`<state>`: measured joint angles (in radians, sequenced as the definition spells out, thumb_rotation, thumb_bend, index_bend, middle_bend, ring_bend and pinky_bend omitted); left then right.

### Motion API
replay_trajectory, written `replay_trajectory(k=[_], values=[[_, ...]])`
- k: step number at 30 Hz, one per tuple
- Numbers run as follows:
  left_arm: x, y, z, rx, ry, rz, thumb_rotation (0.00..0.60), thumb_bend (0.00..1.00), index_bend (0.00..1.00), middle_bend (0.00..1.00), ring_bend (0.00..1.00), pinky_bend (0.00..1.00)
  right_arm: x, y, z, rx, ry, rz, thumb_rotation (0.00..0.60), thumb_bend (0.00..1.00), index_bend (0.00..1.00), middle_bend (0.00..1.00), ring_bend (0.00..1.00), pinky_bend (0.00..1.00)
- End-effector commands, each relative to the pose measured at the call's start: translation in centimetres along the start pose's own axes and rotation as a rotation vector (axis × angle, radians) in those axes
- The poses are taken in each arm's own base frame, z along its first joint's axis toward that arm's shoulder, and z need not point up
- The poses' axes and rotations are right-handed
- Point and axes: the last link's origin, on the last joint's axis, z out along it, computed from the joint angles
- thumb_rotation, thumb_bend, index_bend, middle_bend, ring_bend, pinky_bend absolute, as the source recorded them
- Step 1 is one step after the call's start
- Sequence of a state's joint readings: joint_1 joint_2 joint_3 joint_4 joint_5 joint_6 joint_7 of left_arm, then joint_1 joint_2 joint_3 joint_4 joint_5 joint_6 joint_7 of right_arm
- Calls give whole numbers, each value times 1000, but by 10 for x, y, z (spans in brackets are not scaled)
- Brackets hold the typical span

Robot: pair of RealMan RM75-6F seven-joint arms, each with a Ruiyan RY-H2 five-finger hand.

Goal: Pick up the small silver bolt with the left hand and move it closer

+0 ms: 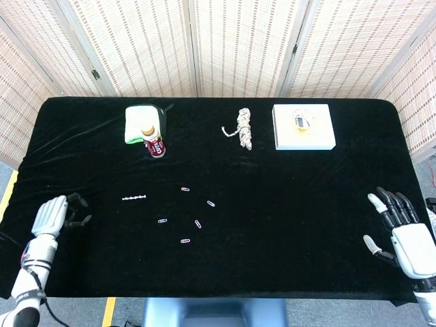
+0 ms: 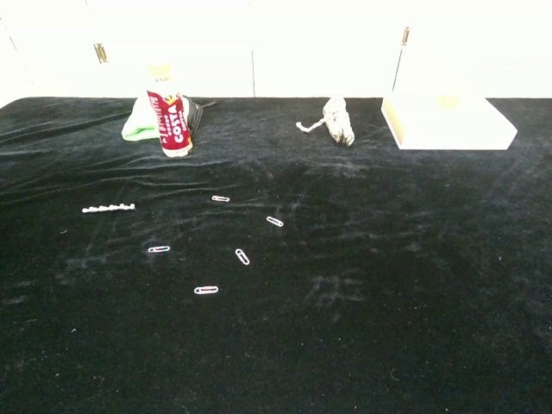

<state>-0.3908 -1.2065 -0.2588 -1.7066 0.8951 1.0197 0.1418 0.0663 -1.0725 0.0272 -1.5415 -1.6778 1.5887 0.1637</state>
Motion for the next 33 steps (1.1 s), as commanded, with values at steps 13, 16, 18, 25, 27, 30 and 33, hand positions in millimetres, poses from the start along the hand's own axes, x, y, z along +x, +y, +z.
replay_trajectory(k=[13,16,18,25,27,30,33], values=[[-49,42,61,-80,-9,-32,600,342,470,1000,1000,1000,-2,3,1,-27,-21,1,600,333,0,0,0,0],[-58,45,68,-88,-28,-34,600,342,468,1000,1000,1000,-2,4,1,-36,-20,1,600,333,0,0,0,0],[-64,49,71,-98,-39,-39,600,341,469,1000,1000,1000,-1,4,0,-41,-17,2,600,333,0,0,0,0],[-77,53,78,-99,-71,-11,600,342,468,1000,1000,1000,1,7,-1,-52,-16,7,600,333,0,0,0,0],[-78,52,80,-96,-72,-7,600,342,476,1000,1000,1000,1,7,-2,-53,-15,7,600,333,0,0,0,0],[-80,50,81,-91,-70,0,600,342,499,1000,1000,1000,1,7,-2,-57,-12,7,600,333,0,0,0,0],[-83,47,83,-84,-81,5,600,341,489,1000,1000,1000,0,7,-1,-60,-15,6,600,333,0,0,0,0]])
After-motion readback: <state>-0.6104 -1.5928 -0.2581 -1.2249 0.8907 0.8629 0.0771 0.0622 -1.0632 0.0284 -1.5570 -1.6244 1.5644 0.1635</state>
